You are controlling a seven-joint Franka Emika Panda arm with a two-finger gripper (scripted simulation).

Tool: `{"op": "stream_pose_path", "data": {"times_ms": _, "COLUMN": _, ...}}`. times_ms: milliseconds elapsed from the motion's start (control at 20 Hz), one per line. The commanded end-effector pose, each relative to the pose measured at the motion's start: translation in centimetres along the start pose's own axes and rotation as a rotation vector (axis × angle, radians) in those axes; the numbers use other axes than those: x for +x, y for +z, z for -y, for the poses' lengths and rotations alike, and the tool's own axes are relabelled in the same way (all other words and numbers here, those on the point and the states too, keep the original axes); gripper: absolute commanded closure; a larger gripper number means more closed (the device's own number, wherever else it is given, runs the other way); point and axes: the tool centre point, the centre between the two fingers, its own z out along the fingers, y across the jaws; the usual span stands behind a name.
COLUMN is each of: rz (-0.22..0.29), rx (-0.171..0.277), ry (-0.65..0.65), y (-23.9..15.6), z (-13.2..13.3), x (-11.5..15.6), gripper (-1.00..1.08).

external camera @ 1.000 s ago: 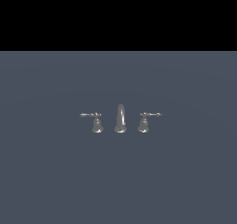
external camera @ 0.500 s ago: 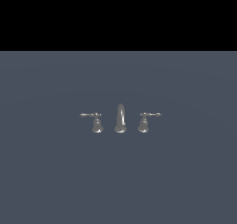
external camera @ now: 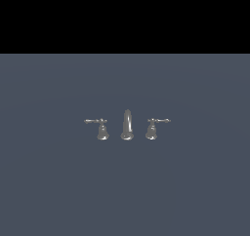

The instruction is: Turn on the faucet by rotating a designated handle.

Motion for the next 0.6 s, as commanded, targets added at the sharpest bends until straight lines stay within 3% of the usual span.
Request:
{"op": "stream_pose_path", "data": {"times_ms": 0, "rz": 0.001, "rx": 0.001, "ry": 0.056, "y": 1.5, "z": 1.0, "x": 0.3, "gripper": 1.08}}
{"op": "stream_pose_path", "data": {"times_ms": 550, "rz": 0.004, "rx": 0.004, "ry": 0.293, "y": 7.9, "z": 5.4, "x": 2.5, "gripper": 1.08}}
